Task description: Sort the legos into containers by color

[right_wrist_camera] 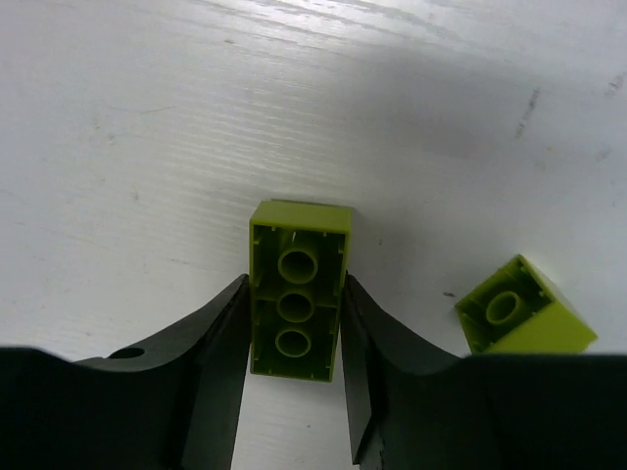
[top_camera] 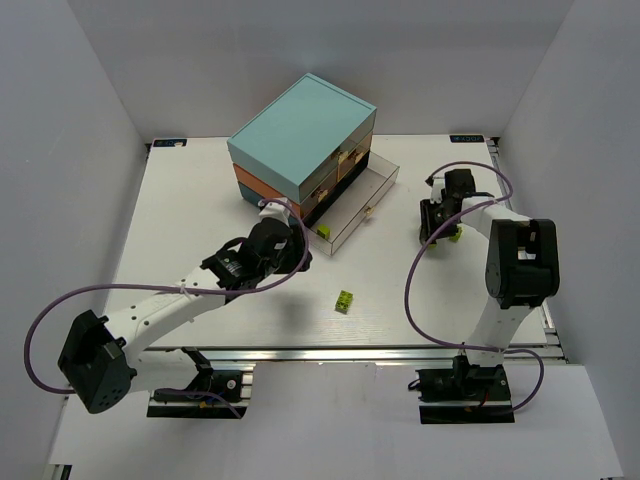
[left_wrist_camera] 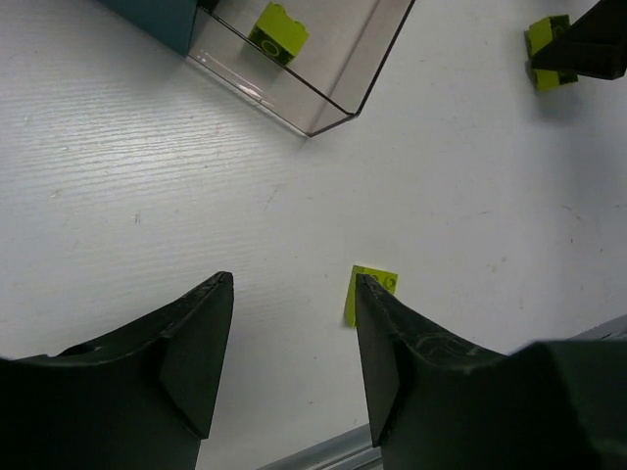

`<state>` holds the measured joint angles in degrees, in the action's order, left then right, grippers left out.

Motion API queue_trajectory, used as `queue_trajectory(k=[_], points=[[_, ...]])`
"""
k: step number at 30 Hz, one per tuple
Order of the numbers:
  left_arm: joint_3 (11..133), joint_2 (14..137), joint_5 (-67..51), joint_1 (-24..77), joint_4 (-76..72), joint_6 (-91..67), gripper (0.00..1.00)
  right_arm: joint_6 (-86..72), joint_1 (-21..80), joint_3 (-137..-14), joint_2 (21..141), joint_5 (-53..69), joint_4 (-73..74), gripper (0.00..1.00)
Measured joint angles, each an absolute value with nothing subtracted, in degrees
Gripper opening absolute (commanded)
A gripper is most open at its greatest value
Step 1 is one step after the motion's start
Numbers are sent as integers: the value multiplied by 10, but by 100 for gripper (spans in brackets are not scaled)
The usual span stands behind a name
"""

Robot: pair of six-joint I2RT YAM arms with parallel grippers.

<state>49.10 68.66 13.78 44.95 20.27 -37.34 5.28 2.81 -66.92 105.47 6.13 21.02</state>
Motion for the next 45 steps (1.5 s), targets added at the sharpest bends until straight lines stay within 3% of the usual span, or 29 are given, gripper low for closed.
queue_trajectory(k=[1, 6, 13, 15, 16, 18, 19, 25, 28, 36, 39, 40, 41, 44, 45], points=[[491, 687, 135, 451, 202, -375, 64, 59, 28, -670, 1054, 72, 211, 0], [472, 684, 110, 459, 181, -371, 70, 114, 40, -707, 1054, 214, 223, 0], [462, 692, 76, 470, 175, -359, 73, 127, 128, -854, 1070, 353, 170, 0], [462, 692, 73, 474, 175, -359, 74, 106, 155, -926, 1104, 363, 150, 7], [462, 692, 72, 475, 175, -359, 75, 94, 165, -956, 1123, 363, 138, 16], [462, 692, 71, 478, 175, -359, 76, 76, 180, -1001, 1157, 359, 131, 25], [462, 692, 70, 480, 175, -360, 76, 66, 182, -1009, 1167, 357, 137, 35], [462, 697, 67, 491, 170, -357, 78, 48, 189, -1004, 1201, 331, 137, 57], [469, 724, 59, 497, 161, -349, 78, 47, 190, -992, 1202, 328, 137, 62], [527, 827, 36, 519, 158, -308, 78, 46, 190, -974, 1191, 329, 138, 60], [552, 863, 35, 527, 158, -292, 78, 45, 181, -934, 1152, 319, 144, 45], [561, 879, 34, 531, 158, -287, 78, 42, 174, -916, 1132, 314, 147, 36], [568, 893, 34, 535, 158, -284, 78, 40, 165, -897, 1109, 310, 149, 34], [597, 940, 31, 549, 165, -271, 79, 33, 129, -836, 1042, 305, 148, 38], [609, 958, 29, 553, 167, -266, 79, 31, 116, -818, 1023, 305, 150, 48]])
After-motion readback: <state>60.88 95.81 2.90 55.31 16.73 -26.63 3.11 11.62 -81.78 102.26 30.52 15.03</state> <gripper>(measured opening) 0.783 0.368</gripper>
